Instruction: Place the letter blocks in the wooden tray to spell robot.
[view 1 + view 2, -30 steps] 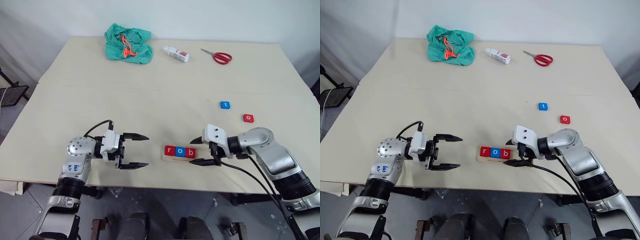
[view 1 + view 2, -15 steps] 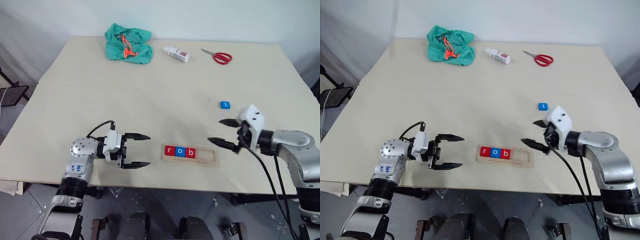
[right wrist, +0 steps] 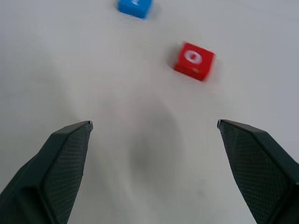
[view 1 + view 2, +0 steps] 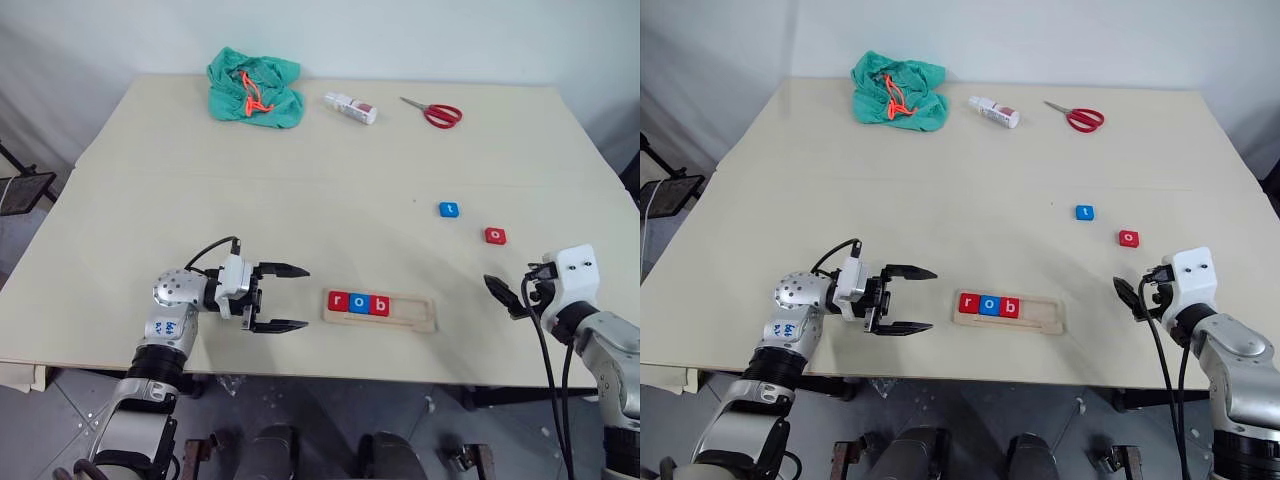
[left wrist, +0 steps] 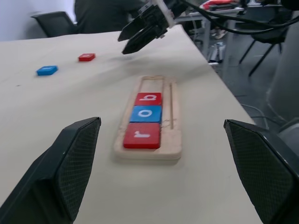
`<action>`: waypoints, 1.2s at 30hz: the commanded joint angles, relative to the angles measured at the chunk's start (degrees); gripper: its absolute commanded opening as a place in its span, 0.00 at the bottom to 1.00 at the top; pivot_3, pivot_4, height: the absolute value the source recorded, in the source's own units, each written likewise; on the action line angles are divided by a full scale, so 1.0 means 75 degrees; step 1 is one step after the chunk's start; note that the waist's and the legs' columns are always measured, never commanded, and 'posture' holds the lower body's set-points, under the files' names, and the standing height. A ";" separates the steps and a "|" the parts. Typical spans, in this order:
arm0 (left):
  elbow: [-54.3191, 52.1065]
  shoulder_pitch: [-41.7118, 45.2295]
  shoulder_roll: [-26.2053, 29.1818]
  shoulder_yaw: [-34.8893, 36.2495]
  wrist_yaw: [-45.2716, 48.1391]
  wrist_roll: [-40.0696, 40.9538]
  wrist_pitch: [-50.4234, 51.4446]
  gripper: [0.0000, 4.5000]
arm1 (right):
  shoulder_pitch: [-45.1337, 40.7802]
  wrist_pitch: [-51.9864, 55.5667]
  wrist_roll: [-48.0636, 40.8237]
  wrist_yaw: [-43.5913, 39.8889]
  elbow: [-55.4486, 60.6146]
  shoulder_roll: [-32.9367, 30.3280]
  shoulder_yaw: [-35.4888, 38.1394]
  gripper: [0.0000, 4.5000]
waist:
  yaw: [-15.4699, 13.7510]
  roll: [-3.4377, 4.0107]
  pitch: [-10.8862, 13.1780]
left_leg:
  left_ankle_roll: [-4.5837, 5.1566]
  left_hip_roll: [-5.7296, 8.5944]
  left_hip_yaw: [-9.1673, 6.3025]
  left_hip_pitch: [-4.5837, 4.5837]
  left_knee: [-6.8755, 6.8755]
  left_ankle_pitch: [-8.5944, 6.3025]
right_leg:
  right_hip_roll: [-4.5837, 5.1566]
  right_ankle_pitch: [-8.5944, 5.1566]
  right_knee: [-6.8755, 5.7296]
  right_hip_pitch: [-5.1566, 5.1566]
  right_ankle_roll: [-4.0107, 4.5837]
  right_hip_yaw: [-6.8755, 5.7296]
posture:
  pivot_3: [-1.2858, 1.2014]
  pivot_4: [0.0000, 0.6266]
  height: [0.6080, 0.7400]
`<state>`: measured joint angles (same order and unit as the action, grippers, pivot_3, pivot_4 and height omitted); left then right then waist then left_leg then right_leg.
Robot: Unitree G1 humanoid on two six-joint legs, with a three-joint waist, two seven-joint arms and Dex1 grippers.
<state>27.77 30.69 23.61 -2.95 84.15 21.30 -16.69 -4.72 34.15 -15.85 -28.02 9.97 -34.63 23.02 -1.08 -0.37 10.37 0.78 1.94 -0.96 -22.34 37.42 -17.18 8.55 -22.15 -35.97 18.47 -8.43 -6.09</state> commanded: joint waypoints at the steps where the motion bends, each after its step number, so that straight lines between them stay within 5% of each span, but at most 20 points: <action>1: 0.0070 0.0097 0.0051 0.0057 0.0104 0.0018 -0.0097 1.00 | 0.0127 -0.0178 -0.0076 0.0274 0.0445 0.0109 0.0301 0.99 | 0.0006 0.0000 0.0000 | 0.0000 -0.0002 0.0000 0.0001 -0.0003 0.0000 | -0.0001 0.0000 0.0000 0.0000 0.0000 0.0000 | 0.52 0.24 1.00; 20: 0.0060 0.0140 0.0200 0.0125 0.0022 0.0031 -0.0131 1.00 | -0.0499 -0.0003 -0.0209 0.0644 0.0093 0.0091 0.0094 0.99 | 0.0001 0.0000 0.0000 | 0.0000 0.0002 -0.0001 0.0002 -0.0002 0.0001 | 0.0001 0.0000 0.0000 0.0000 0.0000 0.0003 | 0.52 0.24 1.00; 36: -0.1146 -0.0542 0.0334 0.0117 -0.0265 0.0131 0.0400 1.00 | -0.3606 -0.2105 0.0699 0.1280 -0.4699 0.0674 -0.0894 0.99 | 0.0195 0.0001 0.0000 | 0.0000 0.0005 -0.0005 0.0001 -0.0021 0.0001 | 0.0004 0.0000 0.0000 0.0004 0.0000 -0.0001 | 0.52 0.24 1.00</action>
<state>21.17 27.01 25.59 -2.77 82.53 21.46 -13.77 -30.67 20.89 -11.11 -19.23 -24.38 -29.22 15.95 0.38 -0.37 10.36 0.78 1.97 -1.00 -22.33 37.27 -17.17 8.58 -22.15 -35.97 18.51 -8.43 -6.10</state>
